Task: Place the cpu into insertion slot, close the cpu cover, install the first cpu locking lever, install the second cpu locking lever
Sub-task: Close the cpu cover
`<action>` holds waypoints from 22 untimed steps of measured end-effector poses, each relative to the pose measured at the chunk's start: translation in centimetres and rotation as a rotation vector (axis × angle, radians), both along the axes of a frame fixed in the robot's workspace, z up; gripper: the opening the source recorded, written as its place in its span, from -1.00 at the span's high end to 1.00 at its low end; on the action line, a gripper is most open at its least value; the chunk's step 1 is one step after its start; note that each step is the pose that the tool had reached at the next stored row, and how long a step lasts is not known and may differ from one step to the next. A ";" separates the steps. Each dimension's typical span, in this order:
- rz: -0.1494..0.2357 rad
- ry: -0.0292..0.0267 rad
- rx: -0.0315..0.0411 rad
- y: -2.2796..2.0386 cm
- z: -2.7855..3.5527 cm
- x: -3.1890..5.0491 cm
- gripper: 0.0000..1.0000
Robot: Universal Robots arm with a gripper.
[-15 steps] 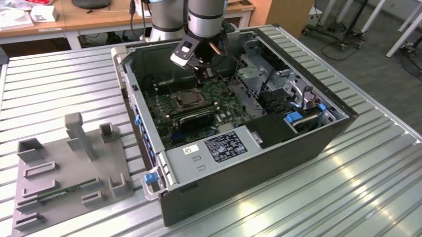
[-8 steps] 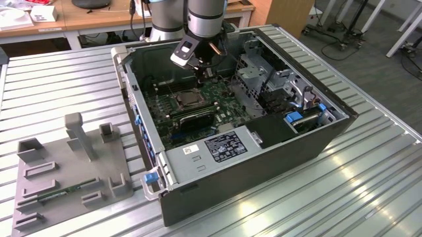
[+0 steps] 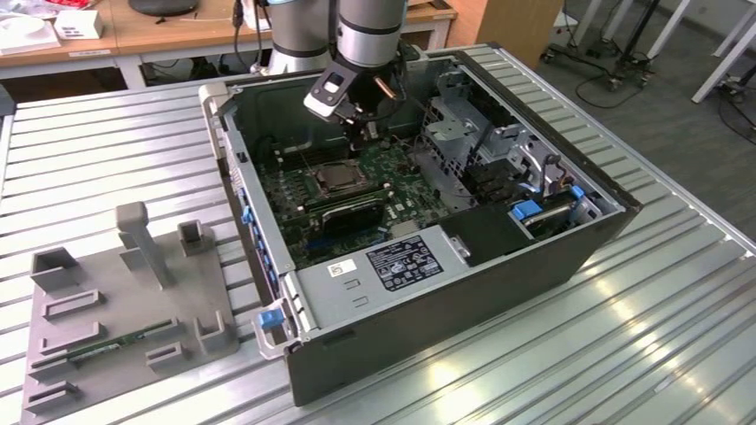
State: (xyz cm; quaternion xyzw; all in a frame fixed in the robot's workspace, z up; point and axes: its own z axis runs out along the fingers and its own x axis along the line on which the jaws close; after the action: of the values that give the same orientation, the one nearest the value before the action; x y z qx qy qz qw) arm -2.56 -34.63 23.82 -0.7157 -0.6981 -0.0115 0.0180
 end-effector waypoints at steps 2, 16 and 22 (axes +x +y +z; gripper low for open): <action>0.000 0.0003 -0.0001 0.00 0.00 0.00 0.79; 0.156 0.0004 -0.0001 0.00 -0.07 -0.03 0.79; 0.258 0.0004 -0.0001 0.00 -0.08 -0.03 0.79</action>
State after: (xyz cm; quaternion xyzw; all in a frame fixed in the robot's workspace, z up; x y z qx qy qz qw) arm -2.59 -34.62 23.74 -0.6199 -0.7844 -0.0089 0.0194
